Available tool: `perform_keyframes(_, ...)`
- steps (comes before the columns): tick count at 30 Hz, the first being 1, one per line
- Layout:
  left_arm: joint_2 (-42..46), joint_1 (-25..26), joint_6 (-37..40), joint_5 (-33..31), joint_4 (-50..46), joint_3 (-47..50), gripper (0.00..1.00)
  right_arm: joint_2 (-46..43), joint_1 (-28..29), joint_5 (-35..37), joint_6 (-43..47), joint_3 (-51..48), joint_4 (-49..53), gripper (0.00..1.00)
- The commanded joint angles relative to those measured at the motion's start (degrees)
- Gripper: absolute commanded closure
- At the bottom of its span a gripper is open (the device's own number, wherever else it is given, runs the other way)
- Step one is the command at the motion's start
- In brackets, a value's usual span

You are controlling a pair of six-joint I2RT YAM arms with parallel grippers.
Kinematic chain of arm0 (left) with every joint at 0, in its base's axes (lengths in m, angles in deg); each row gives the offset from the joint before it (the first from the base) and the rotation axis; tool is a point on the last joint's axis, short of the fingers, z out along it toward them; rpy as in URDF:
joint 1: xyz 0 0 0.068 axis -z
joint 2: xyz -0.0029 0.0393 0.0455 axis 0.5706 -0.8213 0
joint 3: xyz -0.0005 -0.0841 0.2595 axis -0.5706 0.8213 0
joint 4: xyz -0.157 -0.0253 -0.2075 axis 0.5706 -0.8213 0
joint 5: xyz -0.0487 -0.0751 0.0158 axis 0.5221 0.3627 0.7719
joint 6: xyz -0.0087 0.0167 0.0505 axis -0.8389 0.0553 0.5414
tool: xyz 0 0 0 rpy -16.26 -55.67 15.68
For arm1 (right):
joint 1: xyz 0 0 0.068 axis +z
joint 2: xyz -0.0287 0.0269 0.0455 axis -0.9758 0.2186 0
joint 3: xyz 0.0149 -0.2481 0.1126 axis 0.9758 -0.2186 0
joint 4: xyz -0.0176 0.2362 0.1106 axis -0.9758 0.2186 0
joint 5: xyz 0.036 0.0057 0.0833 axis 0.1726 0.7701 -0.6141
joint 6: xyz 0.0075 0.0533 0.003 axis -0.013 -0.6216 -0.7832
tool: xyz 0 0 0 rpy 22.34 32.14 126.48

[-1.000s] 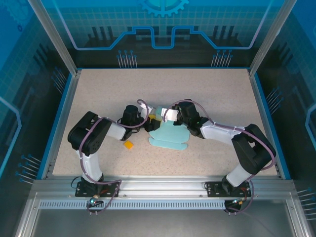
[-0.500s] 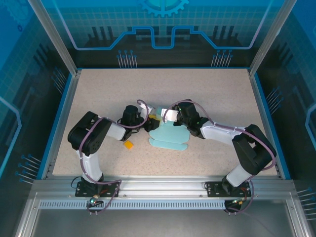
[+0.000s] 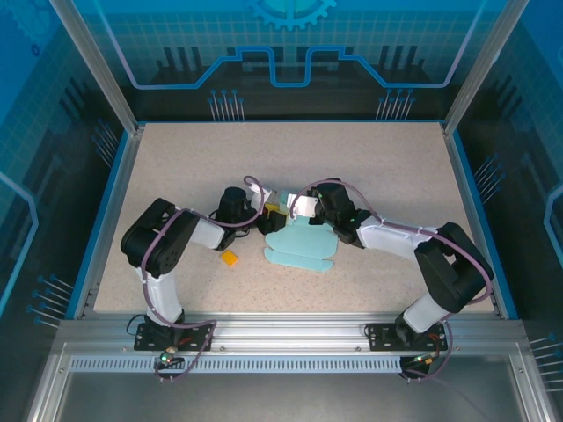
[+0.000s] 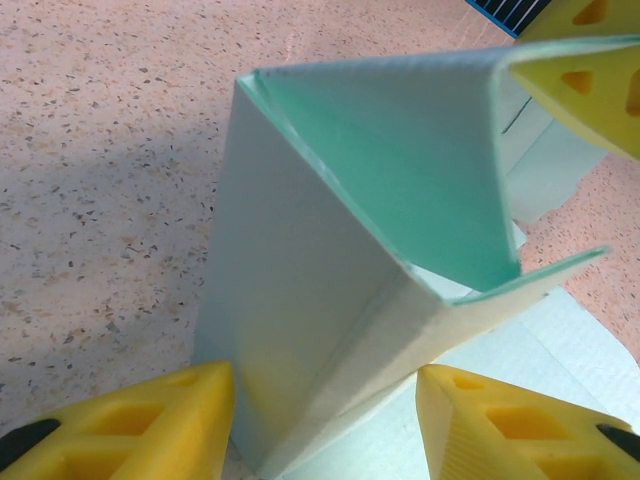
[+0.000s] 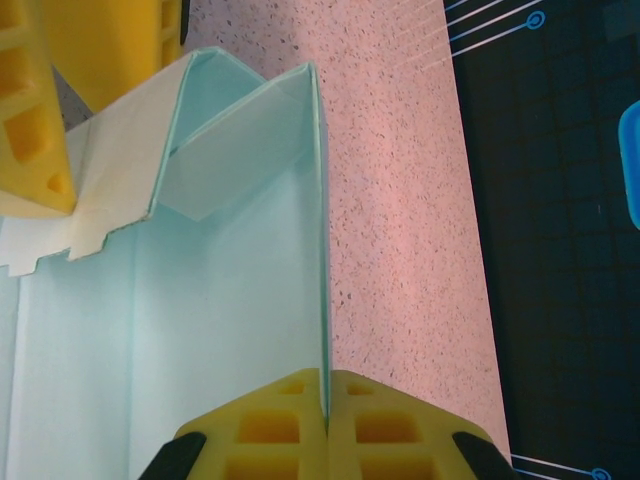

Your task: Fold the paper box

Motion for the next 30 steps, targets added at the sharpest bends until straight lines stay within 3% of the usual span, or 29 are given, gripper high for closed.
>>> perform_keyframes(1, 1.1, -0.2, 1.3, 2.5, 2.6, -1.1, 0.48, 0.5, 1.9, -0.7, -0.2, -1.1, 1.6, 1.00)
perform_keyframes(6, -0.2, -1.3, 0.2, 5.1, 2.0, -2.4, 0.48, 0.0, 1.1, -2.2, -1.2, 0.5, 2.9, 1.00)
perform_keyframes(12, -1.9, -3.8, -2.2, 9.7, 4.0, -2.9, 0.46, -0.2, -1.4, -8.6, -4.7, 5.2, 12.7, 1.00)
perform_keyframes(18, -2.1, -4.1, -2.1, 10.0, 3.5, -3.4, 0.46, 0.7, -3.0, -11.1, -5.5, 8.3, 18.0, 1.00)
perform_keyframes(30, -3.1, -4.5, -1.5, 13.7, -0.7, -6.1, 0.40, 2.4, -2.2, -3.6, -2.2, 7.1, 11.3, 1.00)
